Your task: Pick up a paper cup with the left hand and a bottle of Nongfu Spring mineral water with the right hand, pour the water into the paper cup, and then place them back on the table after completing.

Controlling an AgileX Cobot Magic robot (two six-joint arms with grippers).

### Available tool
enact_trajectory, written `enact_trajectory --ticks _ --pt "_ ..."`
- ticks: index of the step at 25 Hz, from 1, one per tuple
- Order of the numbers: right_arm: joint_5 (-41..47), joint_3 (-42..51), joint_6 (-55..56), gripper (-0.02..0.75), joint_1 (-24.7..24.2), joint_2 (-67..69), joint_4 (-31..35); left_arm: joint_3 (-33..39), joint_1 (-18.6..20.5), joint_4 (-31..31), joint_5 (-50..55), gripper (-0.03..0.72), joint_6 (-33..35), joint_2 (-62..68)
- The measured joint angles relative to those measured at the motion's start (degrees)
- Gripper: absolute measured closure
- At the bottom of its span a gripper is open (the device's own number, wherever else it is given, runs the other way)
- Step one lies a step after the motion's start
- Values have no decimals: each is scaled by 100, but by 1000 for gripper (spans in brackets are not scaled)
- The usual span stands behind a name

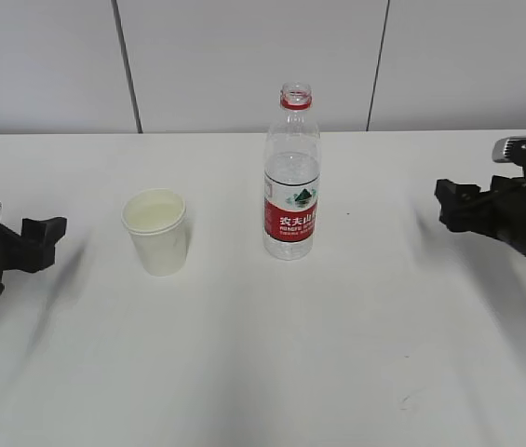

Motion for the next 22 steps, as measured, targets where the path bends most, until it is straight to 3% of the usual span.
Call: enact_trajectory --ticks 6,19,22 --pt "1930 -826 339 142 -157 -5 -72 -1118 18 0 2102 114 0 0" --pt "8396 -3682 53 143 -157 -431 -248 -3696 -128 -651 7749 118 7 -109" --pt "9536 -4162 -209 143 -157 -431 -190 -4001 -128 -829 8473 117 195 -138"
